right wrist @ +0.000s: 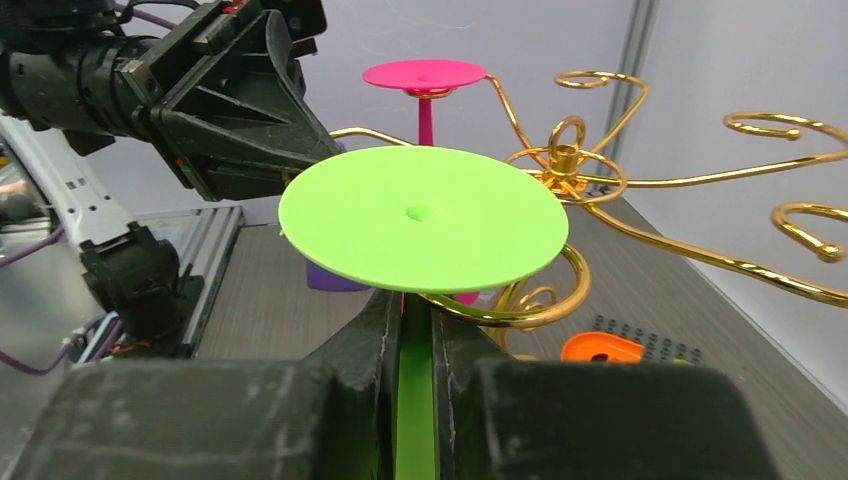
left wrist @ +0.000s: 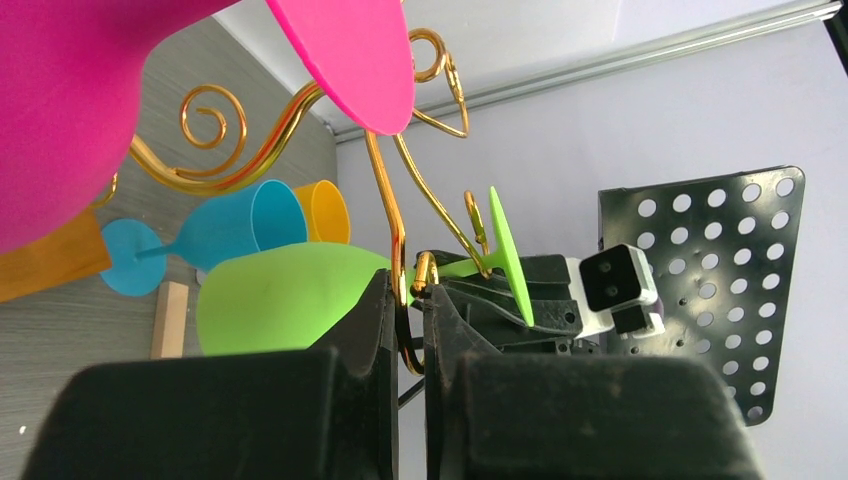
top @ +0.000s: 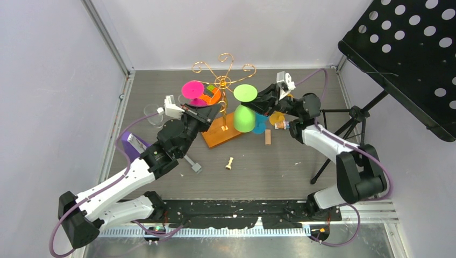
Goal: Place the wine glass upside down on the wine glass rack
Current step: Turn the wine glass upside down at the wine rack.
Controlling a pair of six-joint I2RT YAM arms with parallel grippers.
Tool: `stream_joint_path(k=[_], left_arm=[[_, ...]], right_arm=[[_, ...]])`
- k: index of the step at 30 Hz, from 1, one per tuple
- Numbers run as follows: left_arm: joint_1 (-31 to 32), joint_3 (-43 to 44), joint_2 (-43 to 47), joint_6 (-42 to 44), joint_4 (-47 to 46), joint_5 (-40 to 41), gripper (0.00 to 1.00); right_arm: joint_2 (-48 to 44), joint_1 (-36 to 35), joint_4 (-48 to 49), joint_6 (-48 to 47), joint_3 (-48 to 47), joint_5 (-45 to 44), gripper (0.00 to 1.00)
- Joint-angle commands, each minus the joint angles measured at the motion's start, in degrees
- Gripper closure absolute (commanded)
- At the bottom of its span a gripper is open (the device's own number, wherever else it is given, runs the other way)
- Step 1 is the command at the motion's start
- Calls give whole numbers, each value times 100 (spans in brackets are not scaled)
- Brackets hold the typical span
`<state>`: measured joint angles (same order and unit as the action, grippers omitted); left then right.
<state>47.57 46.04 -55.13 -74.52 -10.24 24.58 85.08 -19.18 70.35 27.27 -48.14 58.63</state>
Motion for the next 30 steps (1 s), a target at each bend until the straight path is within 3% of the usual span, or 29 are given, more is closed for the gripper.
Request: stream_joint_path(k=[1, 9, 15, 22, 30], left_arm=[[-11, 2, -58, 267, -224, 65, 100], [-20, -23, -54, 263, -224, 63, 100], [-20, -40, -44, 263, -241, 57, 100], [-29, -37, -58, 258, -259, 51, 100], [-35, -29, -81, 253, -275, 30, 100]], right_arm=[[-789, -98, -1041, -1457, -49, -400, 94], [-1181, -90, -2305, -2349, -11, -1458, 94], [-1108, -97, -3378, -2538, -383, -2157, 85], [-990, -106, -3885, -2544, -625, -2230, 82], [-1086, -164, -3907, -2713, -580, -2062, 68]])
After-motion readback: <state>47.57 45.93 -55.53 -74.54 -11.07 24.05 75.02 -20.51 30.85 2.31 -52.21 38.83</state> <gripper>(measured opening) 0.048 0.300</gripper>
